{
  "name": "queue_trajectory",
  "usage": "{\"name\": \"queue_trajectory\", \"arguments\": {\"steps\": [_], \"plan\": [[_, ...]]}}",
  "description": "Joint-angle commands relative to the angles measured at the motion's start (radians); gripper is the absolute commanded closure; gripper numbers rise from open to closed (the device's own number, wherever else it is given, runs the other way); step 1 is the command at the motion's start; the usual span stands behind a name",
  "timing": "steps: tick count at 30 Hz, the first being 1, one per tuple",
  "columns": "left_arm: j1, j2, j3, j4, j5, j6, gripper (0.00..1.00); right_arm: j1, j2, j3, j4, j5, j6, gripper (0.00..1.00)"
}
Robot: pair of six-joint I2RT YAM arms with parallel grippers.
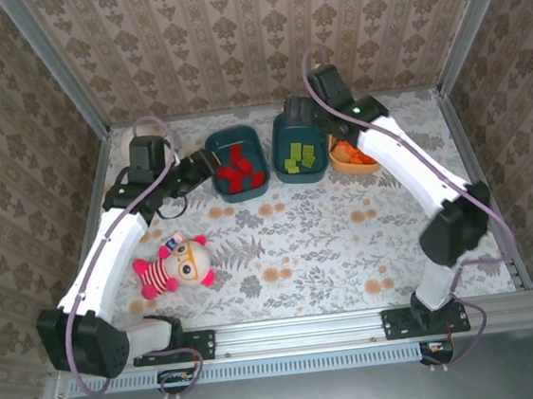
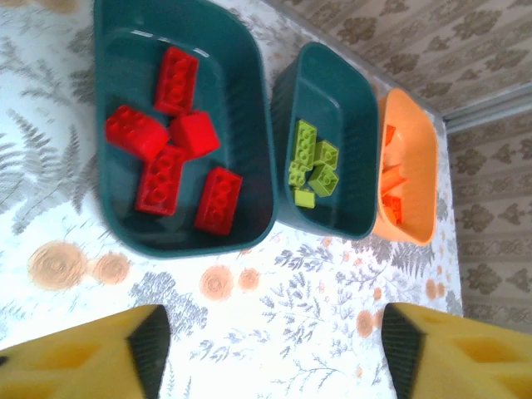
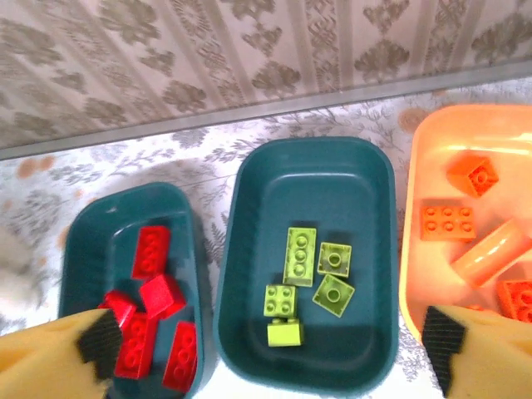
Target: Sort the legos into containers by color
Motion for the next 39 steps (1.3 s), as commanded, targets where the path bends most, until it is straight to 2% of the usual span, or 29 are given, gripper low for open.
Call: {"name": "queue_trajectory", "arguments": {"steps": [1,4,7,8,12,13,15,18,20,22,24,27,32,36,39], "plan": [[0.026,-0.094,-0.064,-0.13,-0.049,0.066,0.0,0.003,-0.178,-0.254,0.065,0.009,-0.027,0.0],[0.059,-0.18,-0.123,-0.192,-0.09,0.081,0.0,0.004,-0.397,-0.467,0.056,-0.016,-0.033,0.0],[0.072,-0.252,-0.155,-0.276,-0.235,0.089,0.0,0.001,-0.564,-0.628,-0.001,0.034,-0.033,0.0],[0.073,-0.267,-0.161,-0.319,-0.301,0.087,0.0,0.001,-0.609,-0.67,-0.041,0.111,-0.002,0.0],[0.074,-0.303,-0.207,-0.415,-0.726,-0.003,0.0,-0.037,-0.75,-0.839,-0.067,0.416,0.091,0.0],[0.078,-0.313,-0.232,-0.393,-0.795,-0.001,0.0,-0.06,-0.775,-0.893,-0.028,0.444,0.083,0.0],[0.093,-0.338,-0.3,-0.278,-0.878,0.084,0.0,-0.113,-0.815,-1.007,0.09,0.475,0.035,0.0],[0.112,-0.357,-0.435,-0.039,-0.975,0.234,0.0,-0.187,-0.818,-1.191,0.402,0.493,-0.087,0.0],[0.125,-0.345,-0.512,0.129,-0.969,0.37,0.0,-0.218,-0.781,-1.283,0.609,0.498,-0.159,0.0],[0.142,-0.314,-0.565,0.267,-0.942,0.449,0.0,-0.255,-0.706,-1.289,0.719,0.458,-0.204,0.0],[0.174,-0.253,-0.6,0.391,-0.852,0.521,0.0,-0.28,-0.584,-1.257,0.785,0.398,-0.263,0.0],[0.206,-0.109,-0.599,0.487,-0.759,0.56,0.0,-0.322,-0.407,-1.2,0.857,0.289,-0.346,0.0],[0.246,0.128,-0.55,0.656,-0.636,0.561,0.0,-0.359,-0.188,-1.134,1.1,0.138,-0.436,0.0],[0.275,0.293,-0.471,0.77,-0.564,0.581,0.0,-0.385,-0.101,-1.021,0.982,0.062,-0.426,0.0],[0.286,0.35,-0.444,0.852,-0.527,0.658,0.0,-0.386,-0.145,-1.098,1.078,0.01,-0.45,0.0]]}}
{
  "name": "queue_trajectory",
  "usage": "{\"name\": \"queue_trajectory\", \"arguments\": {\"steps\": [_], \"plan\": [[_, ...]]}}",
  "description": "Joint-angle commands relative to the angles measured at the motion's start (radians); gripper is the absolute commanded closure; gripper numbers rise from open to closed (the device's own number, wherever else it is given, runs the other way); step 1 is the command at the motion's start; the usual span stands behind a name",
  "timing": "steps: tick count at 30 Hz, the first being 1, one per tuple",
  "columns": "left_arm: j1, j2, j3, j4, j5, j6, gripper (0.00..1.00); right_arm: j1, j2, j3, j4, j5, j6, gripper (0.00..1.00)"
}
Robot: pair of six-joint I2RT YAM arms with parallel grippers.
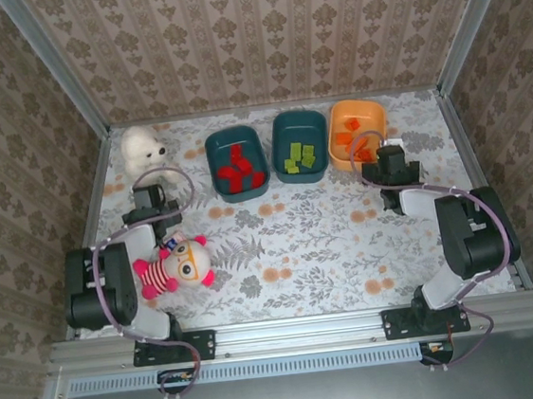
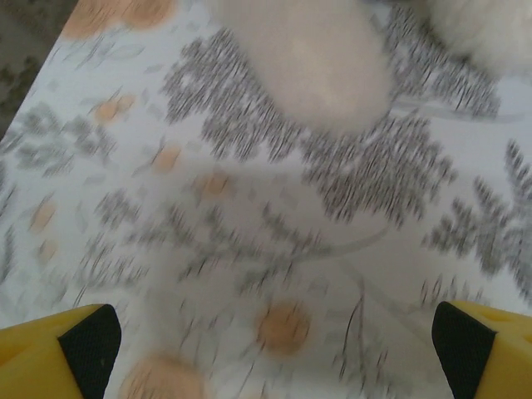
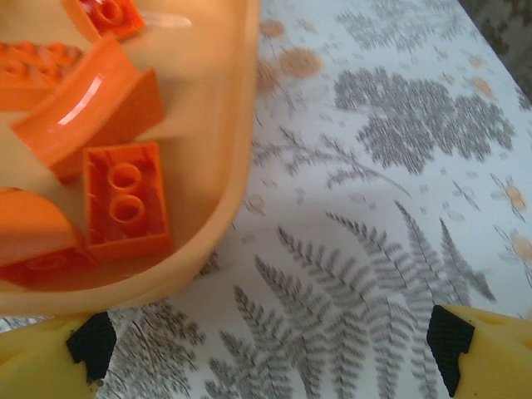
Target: Sort the legos into containers by color
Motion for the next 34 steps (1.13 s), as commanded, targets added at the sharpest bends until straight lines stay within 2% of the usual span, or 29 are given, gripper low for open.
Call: {"name": "queue_trajectory", "arguments": {"steps": [1,2,4,5,7,8,9,10,11,13,14,15,34], "plan": [[0.021,0.027,0.025,0.219,0.097,0.098,0.0,-0.006,-0.06,-0.082,0.166,-0.112,-0.043,0.0],[0.023,0.021,0.027,0.199,0.106,0.095,0.0,-0.006,-0.085,-0.152,0.266,-0.135,-0.049,0.0],[0.021,0.001,-0.016,0.271,0.148,0.117,0.0,-0.009,-0.113,-0.26,0.433,-0.163,-0.057,0.0],[0.008,-0.018,-0.07,0.357,0.158,0.137,0.0,-0.009,-0.112,-0.302,0.508,-0.171,-0.058,0.0],[-0.03,-0.05,-0.201,0.562,0.099,0.164,0.0,-0.009,-0.058,-0.371,0.688,-0.187,-0.073,0.0],[-0.043,-0.036,-0.275,0.718,0.075,0.168,0.0,-0.004,-0.042,-0.394,0.761,-0.186,-0.081,0.0],[-0.048,0.008,-0.352,0.911,0.063,0.188,0.0,-0.001,-0.066,-0.387,0.708,-0.187,-0.081,0.0],[-0.057,0.022,-0.374,0.963,0.038,0.199,0.0,0.0,-0.074,-0.37,0.658,-0.194,-0.083,0.0],[-0.063,-0.008,-0.357,0.872,0.029,0.181,0.0,0.002,-0.056,-0.356,0.661,-0.184,-0.084,0.0],[-0.057,0.009,-0.282,0.773,0.033,0.186,0.0,-0.004,-0.06,-0.307,0.559,-0.158,-0.06,0.0],[-0.024,-0.005,-0.274,0.72,0.085,0.154,0.0,-0.018,-0.053,-0.295,0.548,-0.16,-0.044,0.0],[-0.004,-0.01,-0.278,0.728,0.116,0.138,0.0,-0.027,-0.057,-0.291,0.532,-0.166,-0.034,0.0],[-0.02,-0.006,-0.278,0.734,0.091,0.15,0.0,-0.03,-0.06,-0.298,0.542,-0.174,-0.034,0.0]]}}
